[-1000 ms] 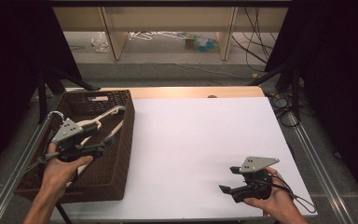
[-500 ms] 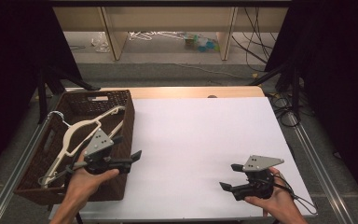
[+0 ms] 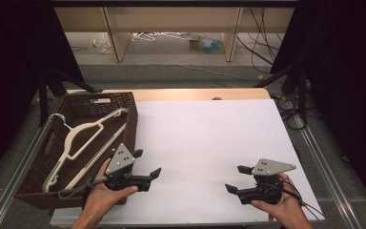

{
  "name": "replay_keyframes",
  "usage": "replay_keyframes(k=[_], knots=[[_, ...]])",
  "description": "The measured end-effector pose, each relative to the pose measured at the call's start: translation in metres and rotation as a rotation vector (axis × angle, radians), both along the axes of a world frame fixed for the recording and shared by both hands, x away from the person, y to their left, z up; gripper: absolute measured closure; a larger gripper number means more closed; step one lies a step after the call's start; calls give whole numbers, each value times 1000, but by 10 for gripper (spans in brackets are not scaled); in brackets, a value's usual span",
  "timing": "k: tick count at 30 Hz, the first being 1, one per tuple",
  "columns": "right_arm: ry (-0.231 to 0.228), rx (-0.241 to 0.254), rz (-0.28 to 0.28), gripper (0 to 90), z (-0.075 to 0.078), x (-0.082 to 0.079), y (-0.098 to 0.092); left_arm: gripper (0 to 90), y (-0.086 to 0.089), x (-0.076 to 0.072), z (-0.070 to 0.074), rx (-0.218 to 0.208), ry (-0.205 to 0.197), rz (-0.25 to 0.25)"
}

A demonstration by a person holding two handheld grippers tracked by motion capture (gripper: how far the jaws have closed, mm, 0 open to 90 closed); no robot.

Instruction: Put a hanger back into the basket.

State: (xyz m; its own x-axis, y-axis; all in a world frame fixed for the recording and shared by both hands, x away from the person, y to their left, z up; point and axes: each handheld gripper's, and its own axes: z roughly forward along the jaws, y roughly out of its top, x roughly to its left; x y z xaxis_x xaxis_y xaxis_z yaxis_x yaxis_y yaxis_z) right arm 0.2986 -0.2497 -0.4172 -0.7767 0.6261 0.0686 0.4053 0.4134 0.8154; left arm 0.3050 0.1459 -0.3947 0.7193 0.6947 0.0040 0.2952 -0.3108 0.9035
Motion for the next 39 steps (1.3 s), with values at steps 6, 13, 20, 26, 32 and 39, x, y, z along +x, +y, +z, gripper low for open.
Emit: replay_keyframes(k=[6,13,20,26,32,39], knots=[[-7,21,-10,237,0,-2,-1,168,-7,-8,-7,-25,-8,-7],[-28,59,-18,232,-1,-10,-4,168,-15,-21,-20,-32,-17,-20],[-39,94,-34,219,-4,-21,-9,168,-13,-34,-26,-61,-34,-33],[-44,103,-45,204,-7,-26,-10,167,-12,-33,-29,-54,-39,-29],[-73,146,-52,199,-7,-25,-12,168,-10,-33,-30,-51,-46,-27],[-83,154,-69,195,-7,-25,-13,168,-8,-33,-30,-54,-41,-26]])
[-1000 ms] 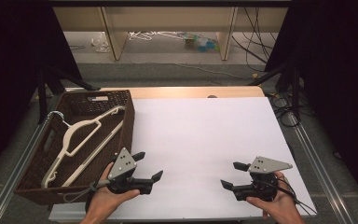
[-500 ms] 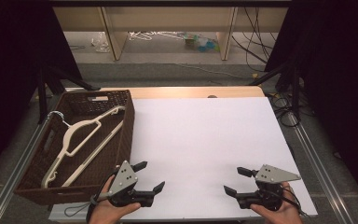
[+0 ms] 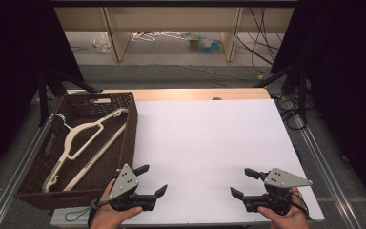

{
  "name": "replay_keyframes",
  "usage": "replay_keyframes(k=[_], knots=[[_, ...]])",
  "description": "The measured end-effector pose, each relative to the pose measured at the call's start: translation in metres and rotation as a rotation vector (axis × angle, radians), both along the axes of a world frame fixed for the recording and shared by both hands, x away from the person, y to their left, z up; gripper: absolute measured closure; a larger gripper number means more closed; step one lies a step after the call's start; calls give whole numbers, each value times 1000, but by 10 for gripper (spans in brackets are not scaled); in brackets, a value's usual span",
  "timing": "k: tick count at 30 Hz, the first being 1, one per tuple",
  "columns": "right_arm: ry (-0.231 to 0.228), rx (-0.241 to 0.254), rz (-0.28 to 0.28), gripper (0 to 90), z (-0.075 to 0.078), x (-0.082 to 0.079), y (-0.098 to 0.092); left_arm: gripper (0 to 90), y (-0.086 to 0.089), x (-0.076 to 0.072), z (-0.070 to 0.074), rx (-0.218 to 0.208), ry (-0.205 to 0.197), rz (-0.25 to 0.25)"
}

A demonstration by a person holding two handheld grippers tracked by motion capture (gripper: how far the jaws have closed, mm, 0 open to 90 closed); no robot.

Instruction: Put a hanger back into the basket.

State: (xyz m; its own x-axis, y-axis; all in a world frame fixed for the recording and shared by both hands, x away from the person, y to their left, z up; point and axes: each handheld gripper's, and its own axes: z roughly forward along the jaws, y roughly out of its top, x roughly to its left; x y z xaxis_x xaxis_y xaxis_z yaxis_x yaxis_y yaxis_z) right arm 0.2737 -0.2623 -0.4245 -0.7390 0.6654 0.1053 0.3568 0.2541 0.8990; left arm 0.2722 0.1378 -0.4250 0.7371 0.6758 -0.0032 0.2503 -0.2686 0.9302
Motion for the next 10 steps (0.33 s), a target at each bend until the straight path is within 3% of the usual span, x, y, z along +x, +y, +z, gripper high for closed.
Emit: replay_keyframes(k=[5,10], knots=[[-3,-23,0,197,0,0,0,168,-2,-1,-1,-1,4,-8],[3,-15,9,199,-2,1,1,168,-1,-1,-2,2,2,-8]])
